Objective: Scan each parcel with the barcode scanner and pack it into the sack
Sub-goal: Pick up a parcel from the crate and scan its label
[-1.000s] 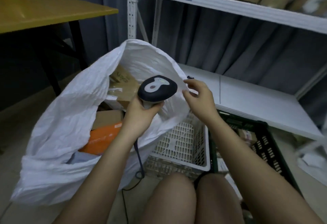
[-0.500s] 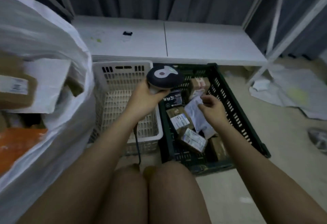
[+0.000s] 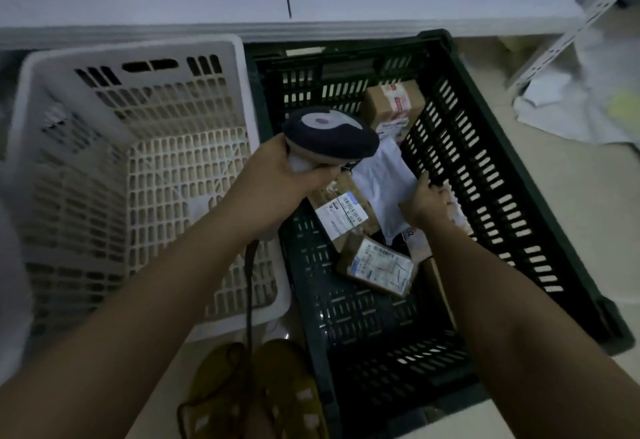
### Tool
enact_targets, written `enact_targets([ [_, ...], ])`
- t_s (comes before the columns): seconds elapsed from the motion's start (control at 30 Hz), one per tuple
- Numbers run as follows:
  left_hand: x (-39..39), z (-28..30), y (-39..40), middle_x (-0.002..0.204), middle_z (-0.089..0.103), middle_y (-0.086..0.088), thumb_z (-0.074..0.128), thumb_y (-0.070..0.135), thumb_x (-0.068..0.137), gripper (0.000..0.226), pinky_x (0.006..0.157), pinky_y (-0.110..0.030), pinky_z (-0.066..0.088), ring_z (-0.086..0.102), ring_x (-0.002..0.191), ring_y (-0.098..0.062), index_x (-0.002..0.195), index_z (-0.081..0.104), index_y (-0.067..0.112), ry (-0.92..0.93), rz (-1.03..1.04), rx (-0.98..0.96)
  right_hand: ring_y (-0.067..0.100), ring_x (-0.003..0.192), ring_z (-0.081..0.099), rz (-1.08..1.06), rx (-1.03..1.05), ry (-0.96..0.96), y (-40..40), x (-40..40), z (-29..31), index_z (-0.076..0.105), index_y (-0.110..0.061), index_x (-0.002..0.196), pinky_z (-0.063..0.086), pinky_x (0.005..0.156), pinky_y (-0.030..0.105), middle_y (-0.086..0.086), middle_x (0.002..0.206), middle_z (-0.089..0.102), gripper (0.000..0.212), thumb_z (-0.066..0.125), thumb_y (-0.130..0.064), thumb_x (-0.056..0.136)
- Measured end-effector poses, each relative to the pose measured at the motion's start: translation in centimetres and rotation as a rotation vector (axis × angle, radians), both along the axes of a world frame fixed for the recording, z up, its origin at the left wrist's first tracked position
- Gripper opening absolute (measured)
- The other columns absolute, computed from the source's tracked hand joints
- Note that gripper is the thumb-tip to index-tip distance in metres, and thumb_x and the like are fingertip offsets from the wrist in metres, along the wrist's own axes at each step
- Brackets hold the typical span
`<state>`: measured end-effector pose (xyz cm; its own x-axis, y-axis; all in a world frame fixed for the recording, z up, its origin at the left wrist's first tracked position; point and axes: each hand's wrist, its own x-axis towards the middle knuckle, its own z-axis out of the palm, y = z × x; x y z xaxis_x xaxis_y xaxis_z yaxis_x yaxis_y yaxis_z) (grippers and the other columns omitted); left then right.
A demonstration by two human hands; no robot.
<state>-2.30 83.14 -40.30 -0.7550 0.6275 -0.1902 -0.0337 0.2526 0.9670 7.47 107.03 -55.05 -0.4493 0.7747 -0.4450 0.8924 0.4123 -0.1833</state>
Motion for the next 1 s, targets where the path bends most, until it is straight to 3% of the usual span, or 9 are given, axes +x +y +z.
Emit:
enact_targets([
  [0.1,0.0,-0.5,0.2,0.094,0.066,0.024,0.074,0.009,0.081,0.037,0.072,-0.004,0.047,0.062,0.084,0.015,0.113,0.062,0.025,0.005,-0.008,-0.017,0.039,0.14,0.024,-0.008,0.053,-0.05,-0.1,-0.1,-1.1,0.042,-0.01,0.135,0.021,0.112,0.053,0.022,0.137,0.047,0.047,0.057,-0.022,0.093],
  [0.2,0.0,-0.1,-0.4,0.099,0.067,0.019,0.075,0.013,0.081,0.04,0.075,-0.009,0.051,0.063,0.086,0.011,0.118,0.062,0.022,-0.009,0.008,-0.036,0.03,0.112,0.057,0.043,0.048,-0.004,-1.5,0.7,0.0,0.056,-0.008,0.122,0.045,0.094,0.04,0.013,0.117,0.06,0.037,0.061,-0.028,0.09],
  [0.4,0.8,2.9,-4.5,0.089,0.064,0.016,0.071,0.013,0.084,0.039,0.064,-0.007,0.048,0.061,0.072,0.01,0.121,0.06,0.017,0.046,0.085,-0.085,0.032,0.096,0.055,0.078,0.226,0.417,-5.3,4.5,6.8,0.063,-0.008,0.117,0.041,0.07,0.034,0.015,0.11,0.056,0.038,0.062,-0.024,0.082],
  [0.53,2.4,5.4,-9.2,0.099,0.066,0.011,0.071,0.013,0.085,0.046,0.069,-0.015,0.051,0.063,0.083,0.004,0.128,0.057,0.018,0.052,0.267,-0.057,0.032,0.105,0.049,0.439,0.387,0.741,-11.7,6.3,12.7,0.056,-0.014,0.134,0.042,0.078,0.035,0.017,0.119,0.053,0.058,0.072,-0.01,0.079],
  [0.63,3.8,6.9,-12.2,0.106,0.065,0.011,0.071,0.012,0.085,0.044,0.078,-0.018,0.05,0.062,0.091,0.003,0.125,0.057,0.02,0.064,0.414,-0.009,0.04,0.123,0.046,0.786,0.348,0.601,-16.2,5.7,12.7,0.051,-0.021,0.14,0.043,0.097,0.051,0.019,0.139,0.049,0.058,0.067,-0.025,0.084],
  [0.7,4.6,7.5,-13.7,0.115,0.066,0.005,0.073,0.012,0.084,0.046,0.089,-0.026,0.051,0.063,0.103,-0.006,0.127,0.057,0.017,0.069,0.45,0.007,0.035,0.139,0.032,0.882,0.202,0.443,-18.5,5.5,11.7,0.047,-0.029,0.143,0.023,0.111,0.051,0.01,0.152,0.038,0.054,0.045,-0.05,0.094],
  [0.77,5.3,7.7,-14.7,0.118,0.066,-0.002,0.074,0.013,0.082,0.048,0.091,-0.028,0.052,0.063,0.108,-0.015,0.127,0.058,0.013,0.054,0.464,-0.004,0.023,0.142,0.025,0.726,0.049,0.467,-19.6,5.1,11.8,0.054,-0.032,0.136,0.008,0.11,0.037,-0.001,0.151,0.04,0.046,0.038,-0.053,0.099],
  [0.87,6.3,7.7,-15.4,0.114,0.068,-0.002,0.073,0.012,0.083,0.04,0.08,-0.015,0.052,0.065,0.102,-0.013,0.122,0.061,0.013,0.045,0.453,0.01,0.024,0.13,0.038,0.478,0.027,0.681,-19.9,4.0,12.4,0.069,-0.025,0.114,0.017,0.108,0.039,-0.001,0.126,0.055,0.022,0.059,-0.027,0.094],
  [1.0,6.8,7.6,-15.6,0.116,0.067,-0.004,0.072,0.013,0.083,0.045,0.082,-0.02,0.052,0.064,0.1,-0.012,0.127,0.059,0.011,0.051,0.374,0.002,0.03,0.142,0.013,0.088,-0.203,0.673,-20.1,3.2,12.6,0.026,-0.024,0.15,0.022,0.114,0.046,0.011,0.153,0.016,0.083,0.074,-0.028,0.082],
])
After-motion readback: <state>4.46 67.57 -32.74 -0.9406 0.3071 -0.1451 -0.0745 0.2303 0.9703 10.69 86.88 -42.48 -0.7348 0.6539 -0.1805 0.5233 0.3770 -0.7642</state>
